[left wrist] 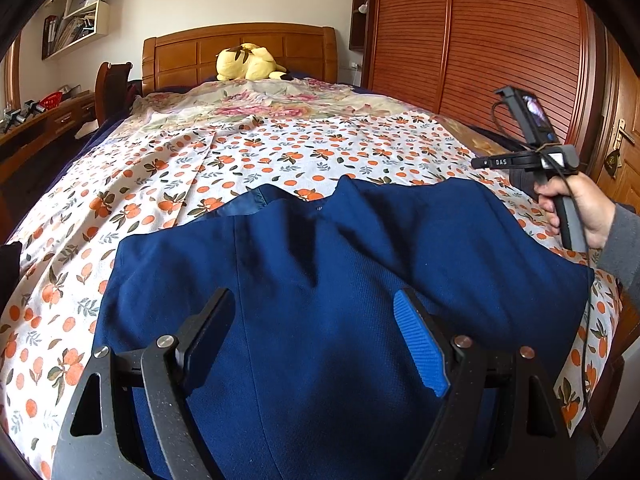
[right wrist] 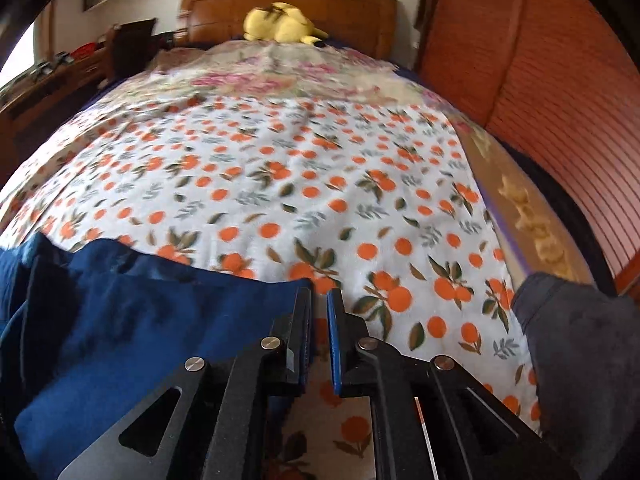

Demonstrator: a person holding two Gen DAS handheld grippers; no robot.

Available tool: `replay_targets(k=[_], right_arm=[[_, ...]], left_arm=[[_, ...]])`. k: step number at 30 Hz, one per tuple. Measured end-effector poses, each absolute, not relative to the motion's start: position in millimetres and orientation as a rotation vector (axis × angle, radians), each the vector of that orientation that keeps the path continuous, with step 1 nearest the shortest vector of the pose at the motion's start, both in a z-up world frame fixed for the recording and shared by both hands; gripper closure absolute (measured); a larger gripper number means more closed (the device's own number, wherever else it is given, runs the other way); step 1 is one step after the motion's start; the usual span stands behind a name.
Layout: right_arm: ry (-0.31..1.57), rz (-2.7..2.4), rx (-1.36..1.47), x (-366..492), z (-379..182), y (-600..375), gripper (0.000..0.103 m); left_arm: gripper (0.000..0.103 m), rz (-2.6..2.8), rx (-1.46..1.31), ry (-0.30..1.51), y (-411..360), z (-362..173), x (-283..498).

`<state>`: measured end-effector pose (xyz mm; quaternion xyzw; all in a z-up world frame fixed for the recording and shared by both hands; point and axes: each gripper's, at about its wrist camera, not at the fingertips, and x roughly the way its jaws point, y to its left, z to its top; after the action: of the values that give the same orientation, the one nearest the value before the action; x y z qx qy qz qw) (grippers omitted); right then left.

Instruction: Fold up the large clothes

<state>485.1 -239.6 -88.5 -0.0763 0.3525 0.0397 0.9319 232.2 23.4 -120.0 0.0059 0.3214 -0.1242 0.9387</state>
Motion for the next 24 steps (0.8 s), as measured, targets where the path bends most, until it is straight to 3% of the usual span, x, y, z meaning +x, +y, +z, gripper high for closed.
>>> replay_targets(k=[8,15,24], right_arm=[[0.723,0.304,-0.216,408,-94,-198,0.077],[0.693,0.403,-0.212,330,-92,-193,0.046],[0.702,0.383,-0.138,267,-98,-213,0.045]], left_arm=[[0.021,-0.254,0.019,0.658,22,-121,232],[0.021,-0.255,0.018,0.658,22,-122,232],[0.021,-0.254,0.021,0.659,22,-122,231]])
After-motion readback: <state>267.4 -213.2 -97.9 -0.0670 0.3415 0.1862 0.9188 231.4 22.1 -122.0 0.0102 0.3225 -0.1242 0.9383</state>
